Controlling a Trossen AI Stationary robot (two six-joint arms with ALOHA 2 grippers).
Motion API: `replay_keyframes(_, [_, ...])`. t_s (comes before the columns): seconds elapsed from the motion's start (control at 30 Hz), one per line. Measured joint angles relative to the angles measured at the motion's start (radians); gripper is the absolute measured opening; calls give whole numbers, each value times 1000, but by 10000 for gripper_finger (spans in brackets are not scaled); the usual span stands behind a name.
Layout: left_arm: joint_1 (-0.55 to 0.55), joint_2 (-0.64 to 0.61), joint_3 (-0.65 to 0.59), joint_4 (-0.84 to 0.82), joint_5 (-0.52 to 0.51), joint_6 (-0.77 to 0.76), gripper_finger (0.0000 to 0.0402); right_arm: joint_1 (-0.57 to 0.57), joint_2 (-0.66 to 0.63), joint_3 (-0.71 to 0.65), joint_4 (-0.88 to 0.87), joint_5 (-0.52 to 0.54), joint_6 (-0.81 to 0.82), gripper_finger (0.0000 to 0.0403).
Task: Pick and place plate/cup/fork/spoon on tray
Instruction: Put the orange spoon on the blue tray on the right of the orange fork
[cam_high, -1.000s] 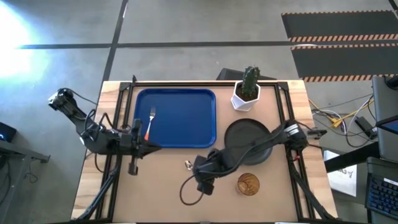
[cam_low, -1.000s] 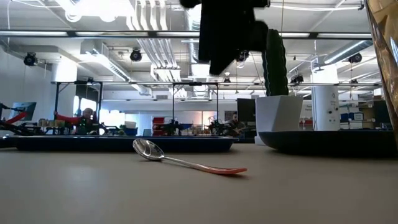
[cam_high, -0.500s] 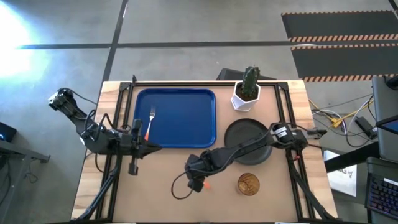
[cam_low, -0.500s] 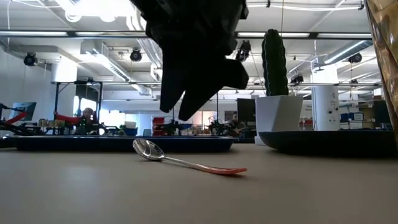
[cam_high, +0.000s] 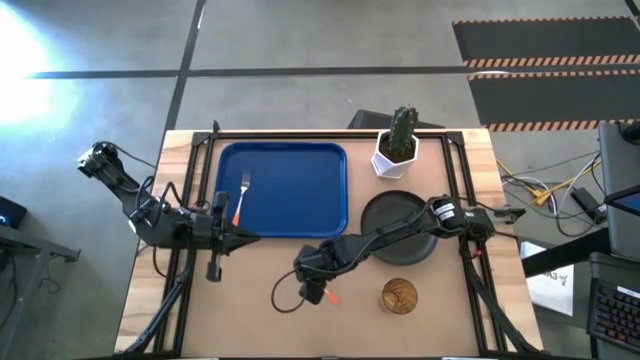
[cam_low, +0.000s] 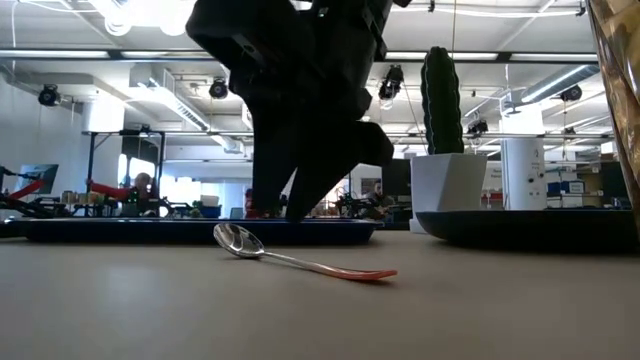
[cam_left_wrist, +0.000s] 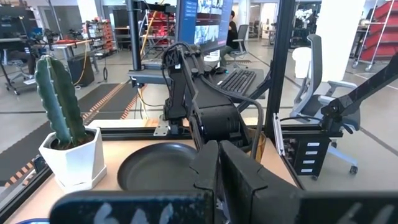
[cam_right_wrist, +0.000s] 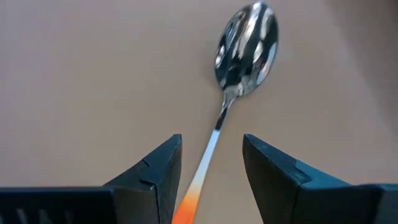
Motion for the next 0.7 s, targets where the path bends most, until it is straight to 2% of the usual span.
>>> replay_keyframes(0.7, [0, 0, 0, -7, -1, 0, 0, 5, 27, 0, 76, -14, 10, 168])
